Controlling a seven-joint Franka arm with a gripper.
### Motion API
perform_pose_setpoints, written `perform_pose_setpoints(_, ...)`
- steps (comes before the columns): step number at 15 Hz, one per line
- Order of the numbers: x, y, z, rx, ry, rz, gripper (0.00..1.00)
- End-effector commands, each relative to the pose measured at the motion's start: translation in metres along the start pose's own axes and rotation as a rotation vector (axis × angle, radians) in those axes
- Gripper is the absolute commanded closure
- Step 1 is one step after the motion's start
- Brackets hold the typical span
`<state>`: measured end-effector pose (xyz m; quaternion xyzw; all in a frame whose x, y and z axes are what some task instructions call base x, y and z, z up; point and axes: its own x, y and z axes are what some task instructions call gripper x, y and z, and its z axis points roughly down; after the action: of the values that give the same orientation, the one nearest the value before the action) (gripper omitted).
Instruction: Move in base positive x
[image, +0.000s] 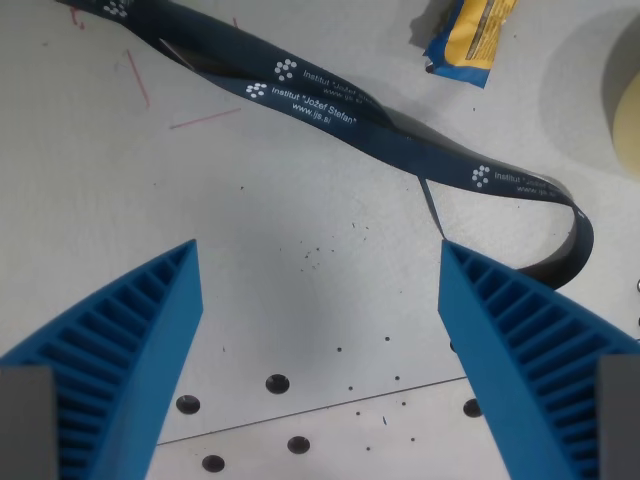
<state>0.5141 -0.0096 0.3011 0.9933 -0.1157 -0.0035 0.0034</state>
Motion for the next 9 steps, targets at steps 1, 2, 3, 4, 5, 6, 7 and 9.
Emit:
perform_pose_setpoints(1, 0.005, -0.002, -0.001, 0.001, 0.002, 0.001, 0.00)
perform_pose_setpoints(2, 0.010, -0.005, -0.001, 0.001, 0.002, 0.001, 0.00)
perform_pose_setpoints(3, 0.015, -0.007, -0.001, 0.001, 0.002, 0.001, 0.00)
perform_pose_setpoints(4, 0.020, -0.009, -0.001, 0.001, 0.002, 0.001, 0.00)
perform_pose_setpoints(5, 0.025, -0.011, -0.001, 0.001, 0.002, 0.001, 0.00)
perform_pose_setpoints(6, 0.030, -0.014, -0.001, 0.001, 0.002, 0.001, 0.00)
perform_pose_setpoints(7, 0.035, -0.016, -0.001, 0.001, 0.002, 0.001, 0.00)
perform_pose_setpoints(9, 0.045, -0.020, -0.001, 0.001, 0.002, 0.001, 0.00)
